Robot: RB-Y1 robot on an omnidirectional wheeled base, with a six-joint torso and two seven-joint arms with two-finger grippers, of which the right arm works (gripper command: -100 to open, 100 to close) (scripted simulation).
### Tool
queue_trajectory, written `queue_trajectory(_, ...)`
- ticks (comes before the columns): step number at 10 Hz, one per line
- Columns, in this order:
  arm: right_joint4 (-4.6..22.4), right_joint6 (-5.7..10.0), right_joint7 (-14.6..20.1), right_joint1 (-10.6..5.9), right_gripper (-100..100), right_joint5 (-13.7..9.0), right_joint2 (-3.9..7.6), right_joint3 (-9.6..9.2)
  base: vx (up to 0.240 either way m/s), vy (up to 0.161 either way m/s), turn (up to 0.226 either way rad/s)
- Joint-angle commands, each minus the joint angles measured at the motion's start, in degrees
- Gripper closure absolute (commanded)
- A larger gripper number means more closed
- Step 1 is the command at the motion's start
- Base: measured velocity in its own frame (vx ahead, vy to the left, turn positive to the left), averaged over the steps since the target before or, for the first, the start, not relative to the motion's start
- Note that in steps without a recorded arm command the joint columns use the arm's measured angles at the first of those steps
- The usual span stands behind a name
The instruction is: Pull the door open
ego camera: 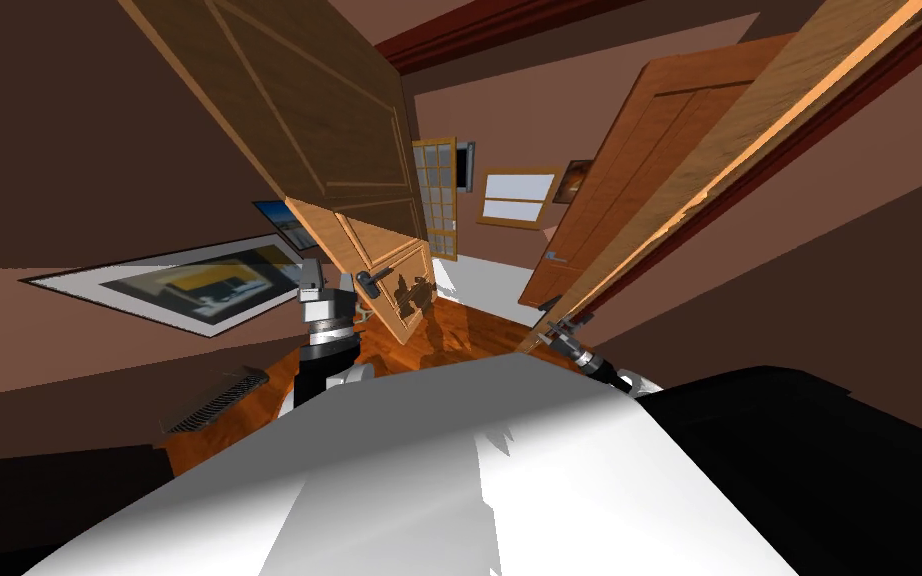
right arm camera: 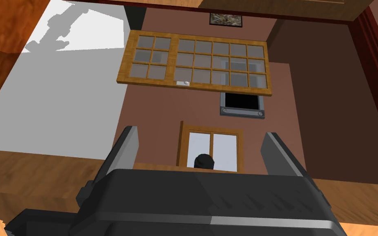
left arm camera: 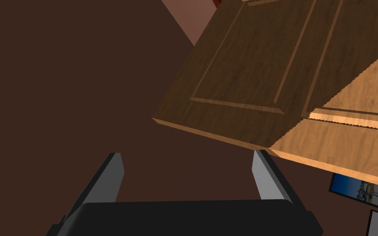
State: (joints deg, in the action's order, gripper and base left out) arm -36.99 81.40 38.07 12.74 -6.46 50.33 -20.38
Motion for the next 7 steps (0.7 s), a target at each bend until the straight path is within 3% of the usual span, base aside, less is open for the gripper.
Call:
queue_trajectory(1,0.6,-0.84,1.3,-1.5,-100,1.7,-0.48,1.57,-0.071,-0.03,-0.096)
queue_trajectory(4,2.2,-2.1,3.9,-4.67,-100,5.2,-1.55,4.57,-0.101,-0.07,-0.1)
queue_trajectory(7,3.5,-3.11,5.9,-7.21,-100,7.9,-2.41,6.98,-0.125,-0.155,-0.067)
